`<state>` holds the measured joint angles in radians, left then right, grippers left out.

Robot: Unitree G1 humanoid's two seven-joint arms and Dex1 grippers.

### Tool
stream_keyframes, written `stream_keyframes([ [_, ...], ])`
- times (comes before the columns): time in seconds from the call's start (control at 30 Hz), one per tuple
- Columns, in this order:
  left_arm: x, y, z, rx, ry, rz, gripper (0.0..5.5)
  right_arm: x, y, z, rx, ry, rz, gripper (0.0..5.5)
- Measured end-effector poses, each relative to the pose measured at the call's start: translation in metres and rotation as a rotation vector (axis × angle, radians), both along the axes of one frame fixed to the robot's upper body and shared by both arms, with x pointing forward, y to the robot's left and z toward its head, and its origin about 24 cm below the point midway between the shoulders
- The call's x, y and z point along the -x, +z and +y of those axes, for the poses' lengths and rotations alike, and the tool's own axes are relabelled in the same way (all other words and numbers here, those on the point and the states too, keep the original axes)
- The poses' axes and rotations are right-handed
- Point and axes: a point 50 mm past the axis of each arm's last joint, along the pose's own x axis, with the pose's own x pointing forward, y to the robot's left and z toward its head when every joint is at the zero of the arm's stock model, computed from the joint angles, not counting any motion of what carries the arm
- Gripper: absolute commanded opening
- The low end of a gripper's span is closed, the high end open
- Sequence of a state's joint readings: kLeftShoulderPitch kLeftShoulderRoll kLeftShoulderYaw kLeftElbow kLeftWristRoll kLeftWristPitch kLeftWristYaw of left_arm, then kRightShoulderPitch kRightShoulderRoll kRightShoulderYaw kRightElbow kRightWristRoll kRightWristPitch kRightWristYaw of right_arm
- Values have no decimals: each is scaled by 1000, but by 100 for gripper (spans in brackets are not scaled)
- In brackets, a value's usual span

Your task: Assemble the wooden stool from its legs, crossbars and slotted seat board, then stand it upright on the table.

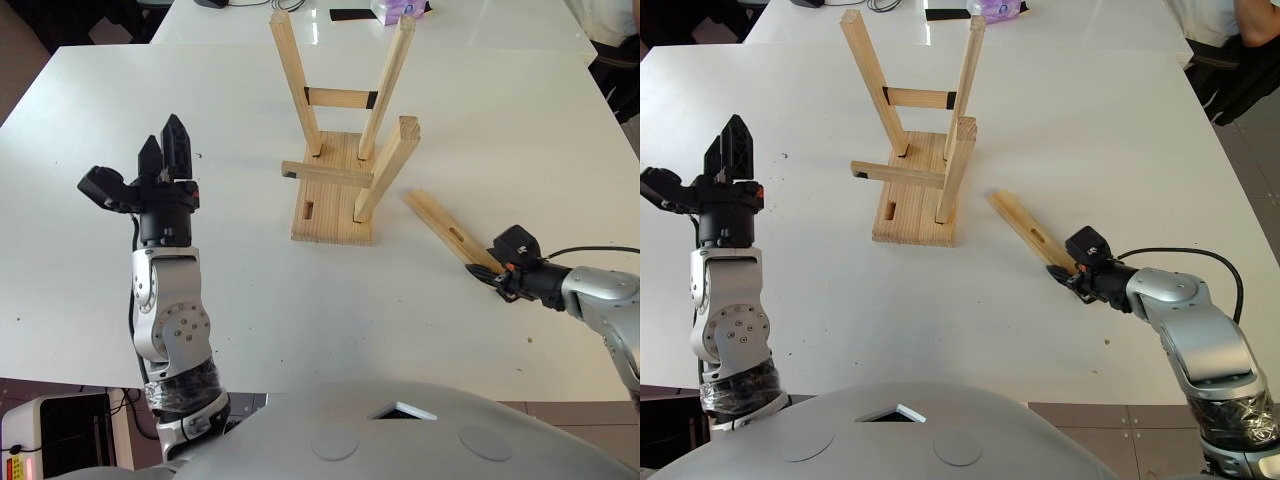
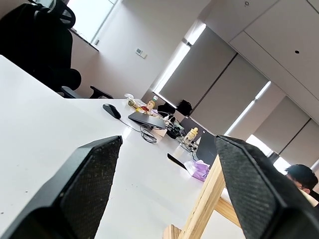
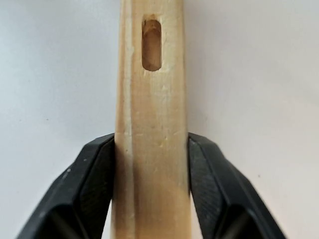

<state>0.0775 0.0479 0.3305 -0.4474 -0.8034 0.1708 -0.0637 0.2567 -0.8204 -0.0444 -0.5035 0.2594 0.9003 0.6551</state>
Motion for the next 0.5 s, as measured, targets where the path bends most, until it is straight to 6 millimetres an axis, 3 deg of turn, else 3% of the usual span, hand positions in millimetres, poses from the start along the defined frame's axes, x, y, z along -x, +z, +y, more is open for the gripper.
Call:
stream_keyframes([
  [0.17, -3, 4, 3, -17, -6, -5, 346, -10, -2, -3, -43, 5, -59, 206],
  [0.27, -7, 11, 5, -24, -23, -24, 346, -48, 9, -5, -192, -124, -165, 206],
  [0.4, -17, 30, 11, -28, -33, -101, 346, -109, 68, -4, -422, -239, -437, 206],
  [0.47, -23, 40, 13, -32, -42, -131, 346, -127, 96, -1, -534, -263, -539, 206],
  [0.5, -31, 48, 14, -42, -60, -150, 346, -140, 122, 7, -660, -257, -623, 206],
])
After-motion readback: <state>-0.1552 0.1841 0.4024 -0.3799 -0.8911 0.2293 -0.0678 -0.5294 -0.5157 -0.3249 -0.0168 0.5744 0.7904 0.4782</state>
